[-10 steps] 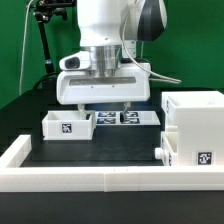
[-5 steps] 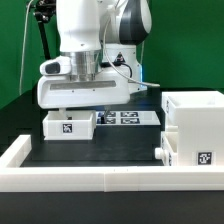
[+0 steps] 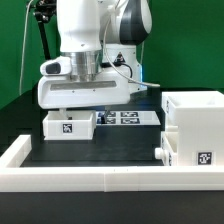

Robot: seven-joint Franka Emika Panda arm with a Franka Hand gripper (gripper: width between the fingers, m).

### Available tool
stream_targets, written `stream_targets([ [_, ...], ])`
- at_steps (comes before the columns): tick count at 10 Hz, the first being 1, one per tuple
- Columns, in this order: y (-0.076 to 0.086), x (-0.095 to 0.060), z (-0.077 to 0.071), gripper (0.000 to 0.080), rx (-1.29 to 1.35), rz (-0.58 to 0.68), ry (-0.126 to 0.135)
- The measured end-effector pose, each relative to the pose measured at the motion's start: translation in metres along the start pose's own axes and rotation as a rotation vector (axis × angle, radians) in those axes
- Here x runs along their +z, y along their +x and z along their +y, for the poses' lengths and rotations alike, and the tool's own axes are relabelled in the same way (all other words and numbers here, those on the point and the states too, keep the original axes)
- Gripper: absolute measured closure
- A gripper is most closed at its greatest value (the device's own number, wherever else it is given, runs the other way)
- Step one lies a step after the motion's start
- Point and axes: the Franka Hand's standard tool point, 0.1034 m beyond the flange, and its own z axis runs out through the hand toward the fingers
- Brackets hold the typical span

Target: Assemble drawer

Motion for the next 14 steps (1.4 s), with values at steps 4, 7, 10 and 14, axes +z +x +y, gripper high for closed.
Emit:
stream_targets([
  [4,0.002,0.005,-0.032,0.015,0.008,-0.003,-0.004],
  [7,0.002,0.005,-0.025,0.015,-0.018,-0.001,-0.007],
  [10,0.0,0.005,-0.017,0.0173,-0.029,-0.001,-0.01],
  [14,0.0,0.005,-0.016,0.0533,-0.034,0.003,-0.012],
])
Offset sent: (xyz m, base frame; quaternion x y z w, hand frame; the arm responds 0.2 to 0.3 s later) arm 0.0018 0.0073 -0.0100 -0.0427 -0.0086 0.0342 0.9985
